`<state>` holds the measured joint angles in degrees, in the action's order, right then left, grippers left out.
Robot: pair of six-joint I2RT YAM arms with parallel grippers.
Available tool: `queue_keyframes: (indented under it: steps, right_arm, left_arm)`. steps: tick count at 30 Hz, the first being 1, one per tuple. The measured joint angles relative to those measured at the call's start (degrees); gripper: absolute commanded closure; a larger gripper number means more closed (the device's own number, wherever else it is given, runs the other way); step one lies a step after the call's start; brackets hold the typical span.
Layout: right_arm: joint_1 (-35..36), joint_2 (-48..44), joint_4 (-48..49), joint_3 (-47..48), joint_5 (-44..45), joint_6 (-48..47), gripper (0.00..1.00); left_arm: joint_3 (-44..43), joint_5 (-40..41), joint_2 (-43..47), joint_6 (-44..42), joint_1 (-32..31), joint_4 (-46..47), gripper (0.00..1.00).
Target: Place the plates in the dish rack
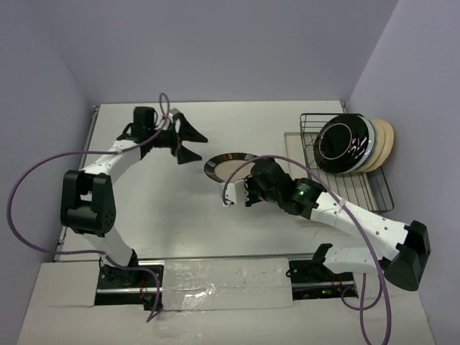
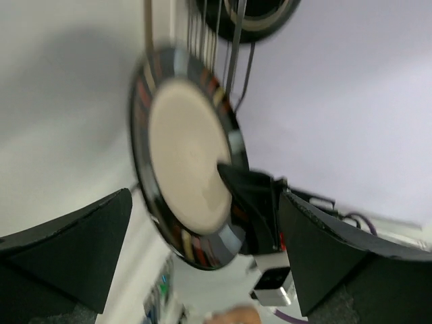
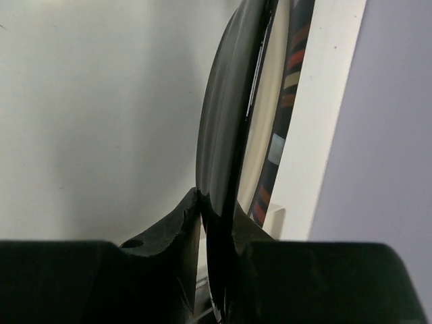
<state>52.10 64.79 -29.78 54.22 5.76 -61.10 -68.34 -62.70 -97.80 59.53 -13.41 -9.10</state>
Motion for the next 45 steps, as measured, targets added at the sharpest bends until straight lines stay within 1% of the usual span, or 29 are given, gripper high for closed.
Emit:
queue_keyframes:
  steps: [3,6,7,10,12,16,18,22,24,29,34,38,45]
  right_arm:
    - [0.0,-2.3,-3.1,1.0,-1.9,4.5,1.00]
    - [-0.3,-4.6,-6.1,2.5,-4.1,10.6,1.00]
    - [-0.8,-5.1,-6.9,3.3,-5.1,12.6,1.00]
    - [-5.1,-5.5,-9.1,7.0,-10.9,20.7,1.00]
    - [-10.4,-5.2,-10.2,10.2,-15.4,26.0,1.00]
    - [-25.5,-2.2,-12.0,19.8,-24.9,37.8,1.00]
    - [-34.1,0.7,-12.4,25.0,-29.9,42.7,1.00]
    - [-47.8,6.5,-13.8,33.1,-38.8,49.7,1.00]
    - [-53.4,8.8,-15.2,35.8,-41.9,51.4,1.00]
    - [-64.3,13.1,-21.4,41.2,-47.2,52.4,1.00]
    - [-72.0,16.6,-26.8,46.2,-50.8,51.4,1.00]
    - [-74.6,18.4,-29.1,47.5,-51.4,49.4,1.00]
    - [-74.9,21.0,-33.1,47.5,-50.9,45.6,1.00]
  left_arm:
    - [-3.2,4.2,0.7,-1.8,7.1,0.0,0.01]
    - [-4.7,9.3,3.4,-4.1,15.6,0.3,0.01]
    - [-5.5,10.9,4.2,-5.2,17.6,0.2,0.01]
    - [-8.3,15.2,6.7,-9.8,19.4,-1.0,0.01]
    - [-8.4,16.5,8.8,-12.4,18.5,-1.5,0.01]
    - [-6.5,17.1,12.1,-16.3,17.1,-2.5,0.01]
    - [-5.2,17.1,12.6,-17.8,16.8,-3.1,0.01]
    - [-2.7,16.1,12.7,-20.4,15.6,-4.3,0.01]
    - [-2.2,15.5,12.7,-21.7,14.8,-5.0,0.01]
    - [-2.1,14.5,13.1,-24.7,12.7,-5.9,0.01]
    - [-2.1,13.9,13.2,-25.8,12.2,-6.5,0.01]
    - [-2.1,13.3,13.2,-25.7,12.2,-6.6,0.01]
    - [-2.2,11.8,12.4,-25.5,12.2,-6.6,0.01]
